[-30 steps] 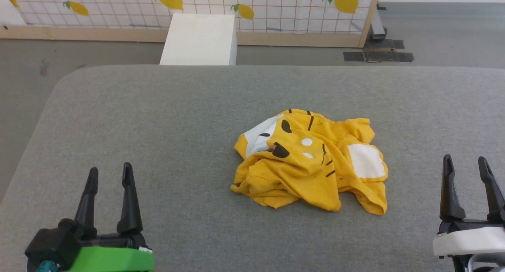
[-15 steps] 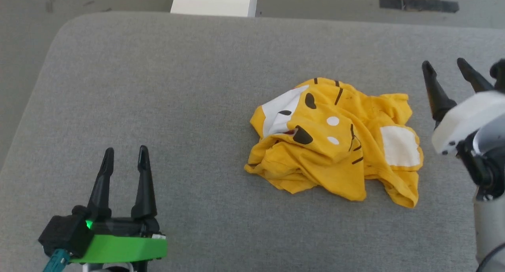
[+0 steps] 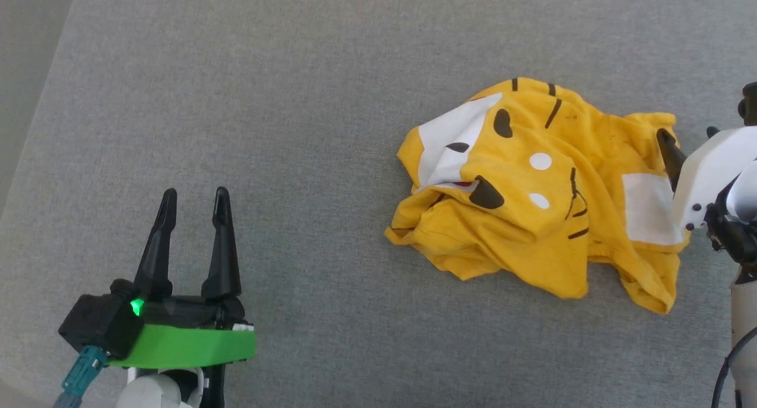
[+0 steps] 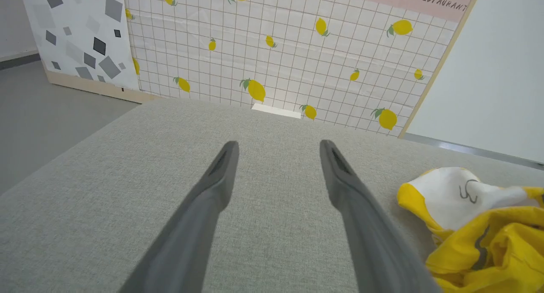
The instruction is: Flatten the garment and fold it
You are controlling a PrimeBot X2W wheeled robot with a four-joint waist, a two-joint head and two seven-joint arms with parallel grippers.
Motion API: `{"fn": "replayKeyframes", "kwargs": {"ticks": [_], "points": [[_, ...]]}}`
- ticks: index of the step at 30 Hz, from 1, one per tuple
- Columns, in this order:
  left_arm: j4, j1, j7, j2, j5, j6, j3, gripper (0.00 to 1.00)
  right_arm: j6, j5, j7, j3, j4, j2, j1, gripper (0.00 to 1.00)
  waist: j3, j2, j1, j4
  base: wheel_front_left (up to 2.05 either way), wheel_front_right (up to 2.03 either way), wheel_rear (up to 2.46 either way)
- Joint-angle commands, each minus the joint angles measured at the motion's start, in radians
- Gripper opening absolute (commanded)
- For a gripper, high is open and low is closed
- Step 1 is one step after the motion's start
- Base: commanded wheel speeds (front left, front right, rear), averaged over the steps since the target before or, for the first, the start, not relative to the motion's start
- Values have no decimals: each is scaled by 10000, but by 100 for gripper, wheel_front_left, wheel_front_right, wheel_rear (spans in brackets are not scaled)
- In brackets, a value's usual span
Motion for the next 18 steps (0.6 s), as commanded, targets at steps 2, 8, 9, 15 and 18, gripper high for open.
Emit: {"fn": "replayKeyframes", "kwargs": {"ticks": [2,8,9,15,18], "points": [[66,-217,-37,-64,-44,-57,52,100,-13,-88,148,-80,144,109,-136,100,381,-1,0,208,0,0,0],[189,-408,-37,-73,-48,-75,11,100,-13,64,430,43,371,280,-25,0,470,-1,0,253,0,0,0],[205,-422,-37,-73,-48,-76,7,100,-13,76,416,54,413,290,-26,0,445,-1,0,238,0,0,0],[363,-254,-38,-60,6,-78,70,100,-13,137,-413,22,331,306,-102,0,-145,-1,0,11,0,0,0],[405,-49,-38,-23,64,-79,111,100,-13,268,-763,-280,-50,135,-126,0,-636,-1,0,-143,0,0,0]]}}
